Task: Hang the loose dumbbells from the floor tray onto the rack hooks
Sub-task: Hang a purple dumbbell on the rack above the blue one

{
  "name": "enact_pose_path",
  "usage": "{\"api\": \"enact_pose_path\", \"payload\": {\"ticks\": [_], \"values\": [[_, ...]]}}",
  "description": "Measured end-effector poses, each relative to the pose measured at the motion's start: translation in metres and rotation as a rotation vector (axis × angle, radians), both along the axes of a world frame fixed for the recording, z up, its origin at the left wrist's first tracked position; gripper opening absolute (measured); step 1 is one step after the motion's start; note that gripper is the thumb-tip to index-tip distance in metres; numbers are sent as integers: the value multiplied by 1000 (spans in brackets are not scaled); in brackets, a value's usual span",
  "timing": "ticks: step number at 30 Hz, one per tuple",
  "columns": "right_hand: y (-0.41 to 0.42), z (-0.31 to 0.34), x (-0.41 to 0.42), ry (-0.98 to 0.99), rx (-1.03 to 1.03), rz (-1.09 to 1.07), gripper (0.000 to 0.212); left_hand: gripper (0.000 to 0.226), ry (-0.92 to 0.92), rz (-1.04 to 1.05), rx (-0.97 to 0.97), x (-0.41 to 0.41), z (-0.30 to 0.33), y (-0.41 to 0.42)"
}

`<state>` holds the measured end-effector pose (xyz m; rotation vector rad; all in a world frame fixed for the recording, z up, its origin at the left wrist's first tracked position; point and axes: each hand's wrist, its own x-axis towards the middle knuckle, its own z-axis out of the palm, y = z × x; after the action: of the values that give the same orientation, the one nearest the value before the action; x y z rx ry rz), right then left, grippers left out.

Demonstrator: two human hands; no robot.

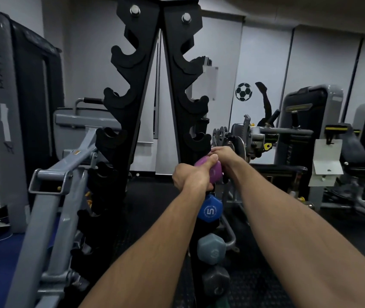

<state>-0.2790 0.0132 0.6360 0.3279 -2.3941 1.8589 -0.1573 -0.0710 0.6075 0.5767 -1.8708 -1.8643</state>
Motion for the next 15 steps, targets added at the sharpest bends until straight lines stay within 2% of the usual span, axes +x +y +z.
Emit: {"api": "enact_pose_path", "payload": {"ticks": [6, 10, 15], "values": [[1, 3, -7, 16, 121, 17, 23, 74, 36, 22, -8, -4, -2, -1], [-1, 1, -2, 18, 100, 56, 27, 69, 14, 30, -74, -2, -2, -1], [-1, -2, 0, 1, 63, 91, 28, 75, 15, 63, -182, -5, -4, 4]]}}
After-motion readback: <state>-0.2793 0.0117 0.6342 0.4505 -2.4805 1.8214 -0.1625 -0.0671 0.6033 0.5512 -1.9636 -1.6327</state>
